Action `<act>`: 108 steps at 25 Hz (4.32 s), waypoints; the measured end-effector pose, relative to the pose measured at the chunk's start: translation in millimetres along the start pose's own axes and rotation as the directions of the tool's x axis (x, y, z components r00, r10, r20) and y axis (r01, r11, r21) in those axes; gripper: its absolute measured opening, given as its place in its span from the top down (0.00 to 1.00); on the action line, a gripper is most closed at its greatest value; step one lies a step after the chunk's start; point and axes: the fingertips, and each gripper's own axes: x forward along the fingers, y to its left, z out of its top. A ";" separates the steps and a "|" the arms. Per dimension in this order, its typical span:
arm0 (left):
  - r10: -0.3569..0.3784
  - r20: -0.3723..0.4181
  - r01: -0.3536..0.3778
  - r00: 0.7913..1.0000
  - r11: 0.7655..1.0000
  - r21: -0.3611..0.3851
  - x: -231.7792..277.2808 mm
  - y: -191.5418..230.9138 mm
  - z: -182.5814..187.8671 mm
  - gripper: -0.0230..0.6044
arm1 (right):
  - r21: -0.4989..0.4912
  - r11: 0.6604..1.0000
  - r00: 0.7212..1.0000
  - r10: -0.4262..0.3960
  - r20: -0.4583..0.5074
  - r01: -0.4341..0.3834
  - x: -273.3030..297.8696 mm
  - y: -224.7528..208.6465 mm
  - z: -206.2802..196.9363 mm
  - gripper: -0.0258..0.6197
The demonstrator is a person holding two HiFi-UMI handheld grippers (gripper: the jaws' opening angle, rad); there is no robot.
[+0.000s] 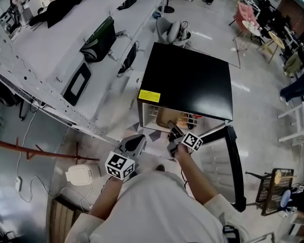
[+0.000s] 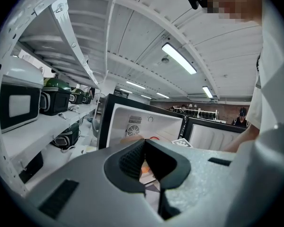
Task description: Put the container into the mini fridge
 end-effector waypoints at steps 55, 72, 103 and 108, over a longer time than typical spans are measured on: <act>-0.026 -0.007 0.026 1.000 0.999 -0.027 -20.7 -11.1 -15.0 0.96 | -0.802 0.579 0.943 -0.327 -0.062 0.148 -6.4 25.0 -58.8 0.45; 0.008 0.013 -0.008 1.000 0.999 -0.037 -26.9 1.7 -9.6 0.96 | -0.804 0.569 0.934 -0.353 -0.053 0.170 8.9 27.6 -37.2 0.39; -0.267 -0.037 0.266 0.963 0.964 -0.016 -78.6 -23.7 -15.6 0.96 | -0.830 0.523 0.970 -0.228 0.085 0.196 -91.2 178.0 -80.6 0.80; -0.285 -0.030 0.285 0.958 0.958 -0.014 -76.9 -44.1 -4.8 0.96 | -0.843 0.508 0.975 -0.208 0.081 0.178 -114.4 195.8 -80.8 0.86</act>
